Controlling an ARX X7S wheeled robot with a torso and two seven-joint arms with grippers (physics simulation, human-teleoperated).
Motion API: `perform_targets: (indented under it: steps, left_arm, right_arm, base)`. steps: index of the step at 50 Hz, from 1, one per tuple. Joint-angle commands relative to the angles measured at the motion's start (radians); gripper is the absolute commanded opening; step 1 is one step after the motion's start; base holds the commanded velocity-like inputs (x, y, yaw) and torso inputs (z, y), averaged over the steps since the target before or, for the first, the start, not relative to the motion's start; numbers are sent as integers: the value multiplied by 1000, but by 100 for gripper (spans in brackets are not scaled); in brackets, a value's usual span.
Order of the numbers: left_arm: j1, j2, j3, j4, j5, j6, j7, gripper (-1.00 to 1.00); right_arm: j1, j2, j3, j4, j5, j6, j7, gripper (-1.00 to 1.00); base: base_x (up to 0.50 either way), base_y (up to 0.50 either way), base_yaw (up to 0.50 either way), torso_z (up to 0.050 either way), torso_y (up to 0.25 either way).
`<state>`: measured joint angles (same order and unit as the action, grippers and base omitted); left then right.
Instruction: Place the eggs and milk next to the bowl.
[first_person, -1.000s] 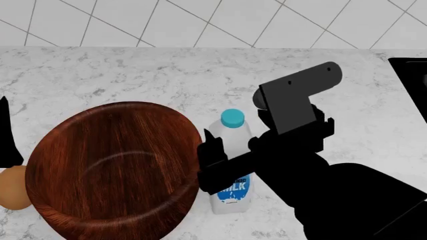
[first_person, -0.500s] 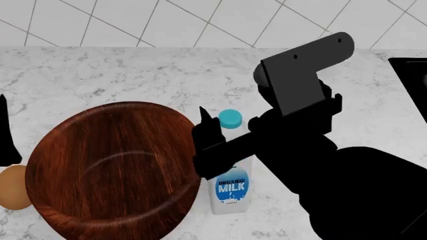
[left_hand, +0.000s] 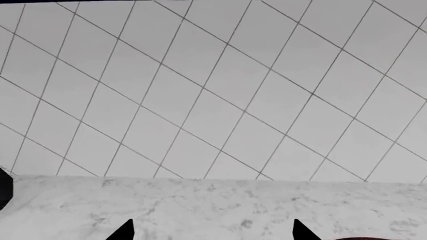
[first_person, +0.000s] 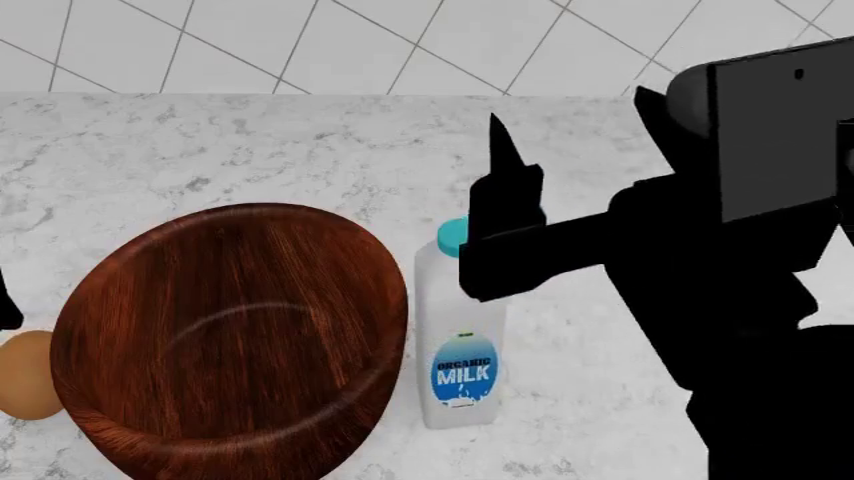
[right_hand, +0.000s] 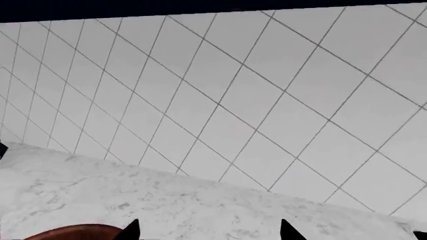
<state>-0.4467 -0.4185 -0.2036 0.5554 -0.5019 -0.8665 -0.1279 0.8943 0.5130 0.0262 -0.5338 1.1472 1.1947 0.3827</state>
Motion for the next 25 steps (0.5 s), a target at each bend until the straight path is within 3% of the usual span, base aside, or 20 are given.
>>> perform_targets:
  steps: [1, 12, 25]
  left_arm:
    - [47, 11, -48, 55, -36, -46, -34, 100]
    - [69, -6, -121, 120, -90, -159, -82, 100]
    - [78, 28, -309, 226, -178, -452, -254, 100]
  right_arm:
    - [-150, 5, 215, -144, 92, -98, 156, 100]
    - [-214, 15, 307, -181, 86, -149, 179, 100]
    - [-253, -9, 307, -182, 53, -190, 149, 100]
  base:
    - [0, 0, 0, 0, 0]
    - [0, 0, 0, 0, 0]
    - [0, 0, 0, 0, 0]
